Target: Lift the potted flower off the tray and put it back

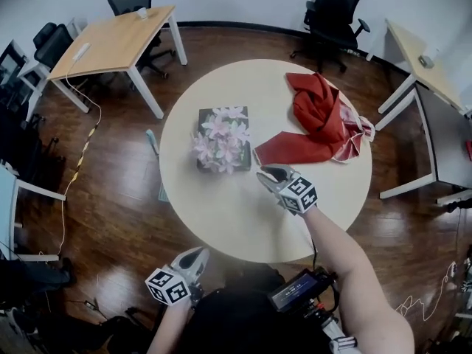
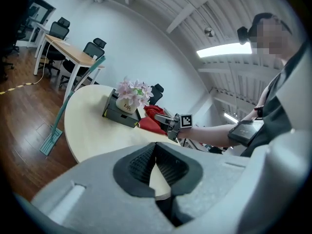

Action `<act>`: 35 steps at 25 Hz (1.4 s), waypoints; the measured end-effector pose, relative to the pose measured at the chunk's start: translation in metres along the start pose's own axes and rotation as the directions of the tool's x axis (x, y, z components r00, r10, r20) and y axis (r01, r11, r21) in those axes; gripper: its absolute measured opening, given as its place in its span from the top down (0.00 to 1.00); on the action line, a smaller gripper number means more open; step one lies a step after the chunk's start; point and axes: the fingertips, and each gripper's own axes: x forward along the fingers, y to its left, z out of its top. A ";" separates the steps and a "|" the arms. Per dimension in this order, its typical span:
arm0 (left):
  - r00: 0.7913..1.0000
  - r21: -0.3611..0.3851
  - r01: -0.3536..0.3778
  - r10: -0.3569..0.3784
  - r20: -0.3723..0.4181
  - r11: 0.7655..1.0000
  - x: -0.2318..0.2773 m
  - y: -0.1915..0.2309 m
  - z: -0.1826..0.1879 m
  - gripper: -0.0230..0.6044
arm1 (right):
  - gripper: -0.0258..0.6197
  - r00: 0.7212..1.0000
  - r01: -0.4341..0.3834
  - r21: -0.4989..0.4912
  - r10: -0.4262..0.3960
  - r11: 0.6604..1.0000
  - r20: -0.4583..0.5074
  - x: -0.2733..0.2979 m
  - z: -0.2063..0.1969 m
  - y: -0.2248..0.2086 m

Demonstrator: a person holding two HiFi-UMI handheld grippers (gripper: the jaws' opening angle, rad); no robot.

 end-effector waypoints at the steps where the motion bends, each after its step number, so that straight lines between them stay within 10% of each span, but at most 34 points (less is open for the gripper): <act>1: 1.000 0.011 0.013 -0.013 -0.001 1.000 -0.001 -0.001 -0.001 0.96 | 0.86 1.000 0.010 0.017 -0.011 1.000 0.022 -0.009 0.001 0.010; 19: 0.986 0.134 0.166 -0.167 -0.001 0.977 -0.082 -0.064 -0.070 0.96 | 0.96 0.989 0.012 0.252 -0.049 0.968 0.142 -0.143 -0.035 0.261; 35: 0.957 0.226 0.291 -0.287 -0.051 0.930 -0.067 -0.131 -0.113 0.96 | 0.96 0.986 0.027 0.203 -0.060 0.979 0.158 -0.214 -0.047 0.360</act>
